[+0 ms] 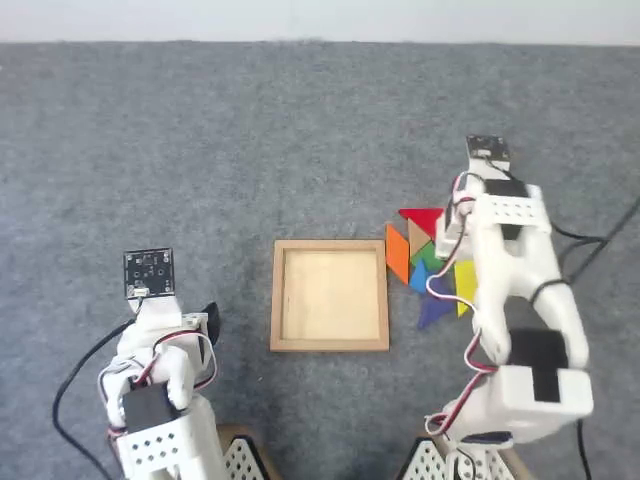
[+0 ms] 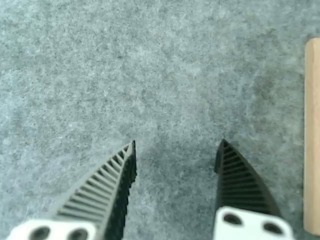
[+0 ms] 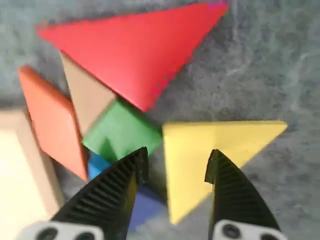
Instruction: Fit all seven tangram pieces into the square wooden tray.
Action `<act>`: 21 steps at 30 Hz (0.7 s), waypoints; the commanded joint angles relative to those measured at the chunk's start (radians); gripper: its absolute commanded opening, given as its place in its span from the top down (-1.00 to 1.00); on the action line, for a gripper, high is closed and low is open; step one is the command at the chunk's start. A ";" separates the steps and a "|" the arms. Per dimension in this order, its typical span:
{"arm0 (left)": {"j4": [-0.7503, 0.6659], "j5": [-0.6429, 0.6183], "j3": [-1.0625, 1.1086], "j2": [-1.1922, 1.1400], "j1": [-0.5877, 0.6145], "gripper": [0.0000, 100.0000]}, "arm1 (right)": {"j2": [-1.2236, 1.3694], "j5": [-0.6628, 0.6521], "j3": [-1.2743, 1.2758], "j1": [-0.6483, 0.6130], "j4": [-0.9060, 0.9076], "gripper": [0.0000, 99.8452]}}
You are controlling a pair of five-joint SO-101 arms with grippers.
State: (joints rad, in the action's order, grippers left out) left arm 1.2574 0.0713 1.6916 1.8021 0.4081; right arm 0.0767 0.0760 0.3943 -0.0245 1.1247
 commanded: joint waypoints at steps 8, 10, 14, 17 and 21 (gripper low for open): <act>0.005 -0.009 -0.008 0.015 0.006 0.51 | 0.005 0.292 -0.032 -0.002 -0.079 0.59; 0.005 -0.009 -0.008 0.015 0.006 0.51 | 0.005 0.290 -0.026 0.007 -0.073 0.59; 0.005 -0.009 -0.008 0.015 0.006 0.51 | 0.005 0.288 0.005 0.007 -0.051 0.57; 0.005 -0.009 -0.008 0.015 0.006 0.51 | 0.005 0.290 0.009 0.012 -0.051 0.42; 0.005 -0.009 -0.008 0.015 0.006 0.51 | 0.028 0.296 0.011 0.008 -0.051 0.33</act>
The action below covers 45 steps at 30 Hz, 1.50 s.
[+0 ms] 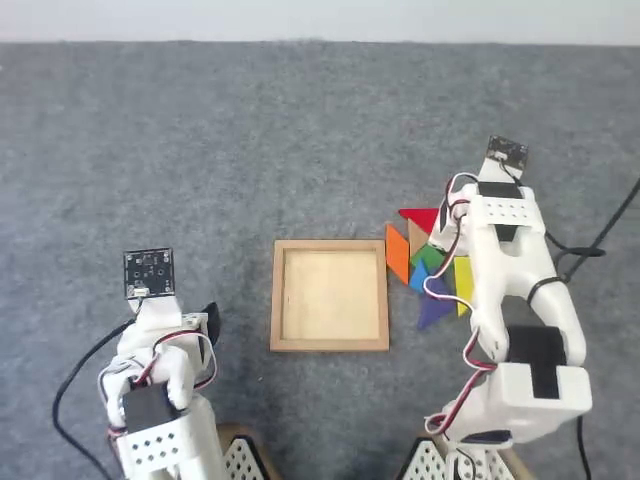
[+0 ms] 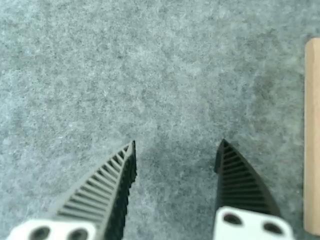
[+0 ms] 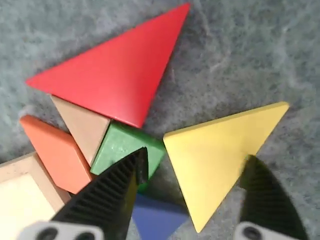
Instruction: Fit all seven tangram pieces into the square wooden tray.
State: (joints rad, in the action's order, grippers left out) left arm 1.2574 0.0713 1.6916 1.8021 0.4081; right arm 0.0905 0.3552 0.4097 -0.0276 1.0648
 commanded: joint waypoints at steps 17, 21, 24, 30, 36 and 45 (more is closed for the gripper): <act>0.005 -0.009 -0.008 0.015 0.006 0.51 | 0.311 0.068 -0.244 0.012 0.097 0.36; 0.005 -0.009 -0.008 0.015 0.006 0.51 | 0.344 0.068 -0.282 0.016 0.157 0.36; 0.005 -0.009 -0.008 0.015 0.006 0.51 | 0.351 0.064 -0.285 0.056 0.182 0.36; 0.005 -0.009 -0.008 0.015 0.006 0.51 | 0.346 -0.015 -0.287 0.157 0.228 0.36; 0.005 -0.009 -0.008 0.015 0.006 0.51 | 0.344 -0.049 -0.295 0.193 0.231 0.36; 0.005 -0.009 -0.008 0.015 0.006 0.51 | 0.344 0.278 -0.381 0.130 0.232 0.36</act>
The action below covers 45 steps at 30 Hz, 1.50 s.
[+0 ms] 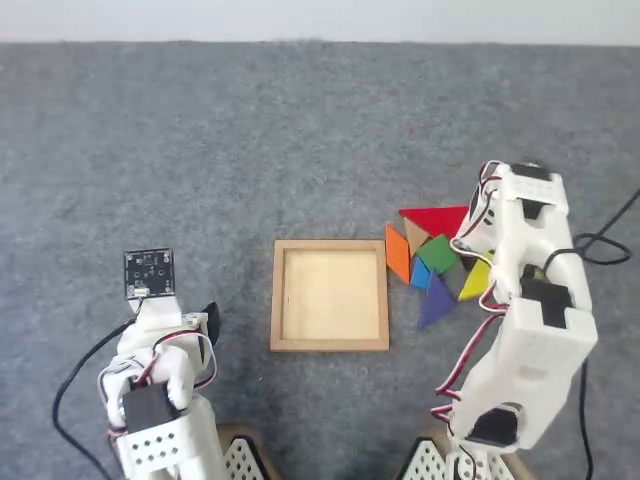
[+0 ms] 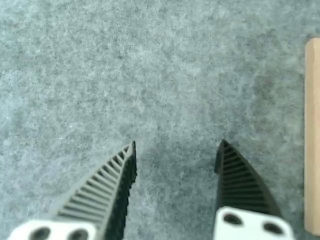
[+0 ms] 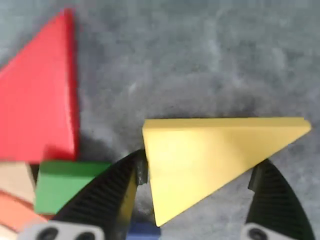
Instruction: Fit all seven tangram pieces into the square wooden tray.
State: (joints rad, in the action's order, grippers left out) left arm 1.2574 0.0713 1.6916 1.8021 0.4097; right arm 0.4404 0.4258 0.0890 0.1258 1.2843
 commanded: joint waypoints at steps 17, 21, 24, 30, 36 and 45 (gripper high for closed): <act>0.005 -0.009 -0.008 0.015 0.005 0.51 | -0.012 0.523 -0.143 -0.050 0.002 0.35; 0.005 -0.009 -0.008 0.015 0.005 0.51 | -0.004 0.560 -0.161 -0.045 0.002 0.35; 0.005 -0.009 -0.008 0.015 0.005 0.51 | -0.004 0.565 -0.161 -0.045 0.010 0.36; 0.005 -0.009 -0.008 0.015 0.005 0.51 | -0.004 0.565 -0.160 -0.027 0.013 0.36; 0.005 -0.009 -0.008 0.015 0.005 0.51 | -0.004 0.559 -0.132 0.041 0.013 0.53; 0.005 -0.009 -0.008 0.015 0.005 0.51 | -0.004 0.535 -0.132 0.022 0.012 0.53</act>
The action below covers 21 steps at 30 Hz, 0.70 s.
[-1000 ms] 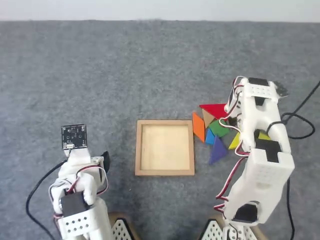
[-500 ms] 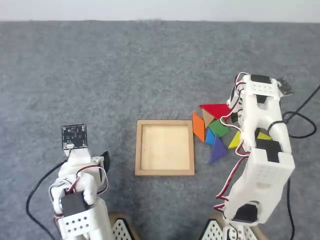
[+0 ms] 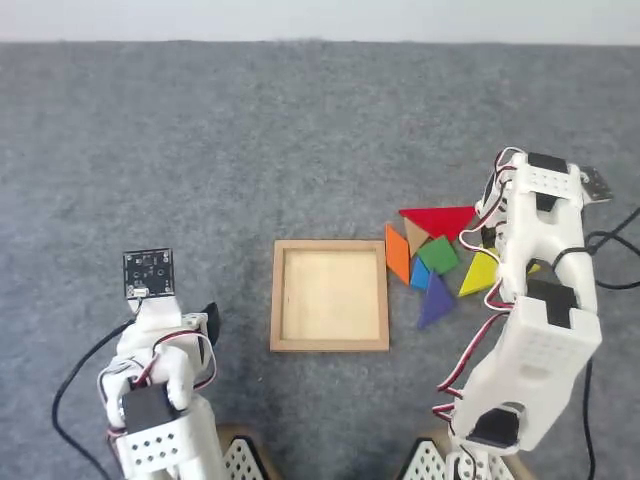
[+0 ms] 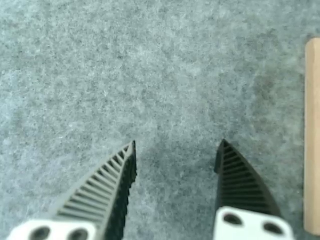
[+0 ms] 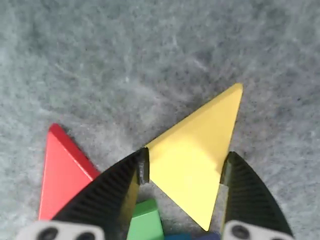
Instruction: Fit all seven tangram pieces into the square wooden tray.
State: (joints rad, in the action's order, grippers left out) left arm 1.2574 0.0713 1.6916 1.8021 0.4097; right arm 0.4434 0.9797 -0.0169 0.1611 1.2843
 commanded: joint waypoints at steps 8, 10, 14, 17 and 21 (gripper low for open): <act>0.005 -0.009 -0.008 0.015 0.005 0.51 | -0.007 -0.066 -0.064 -0.097 -0.027 0.34; 0.005 -0.009 -0.008 0.015 0.005 0.51 | -0.002 -0.066 -0.064 -0.105 -0.027 0.27; 0.005 -0.009 -0.008 0.015 0.005 0.51 | 0.045 -0.058 -0.069 -0.093 -0.027 0.24; 0.005 -0.009 -0.008 0.015 0.005 0.51 | 0.074 -0.058 -0.071 -0.065 -0.027 0.24; 0.005 -0.009 -0.008 0.015 0.005 0.51 | 0.077 -0.058 -0.071 -0.048 -0.019 0.24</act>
State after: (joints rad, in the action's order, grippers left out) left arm 1.2574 0.0713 1.6916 1.8021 0.4097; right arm 0.5294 0.9275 -0.0491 0.0829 1.2704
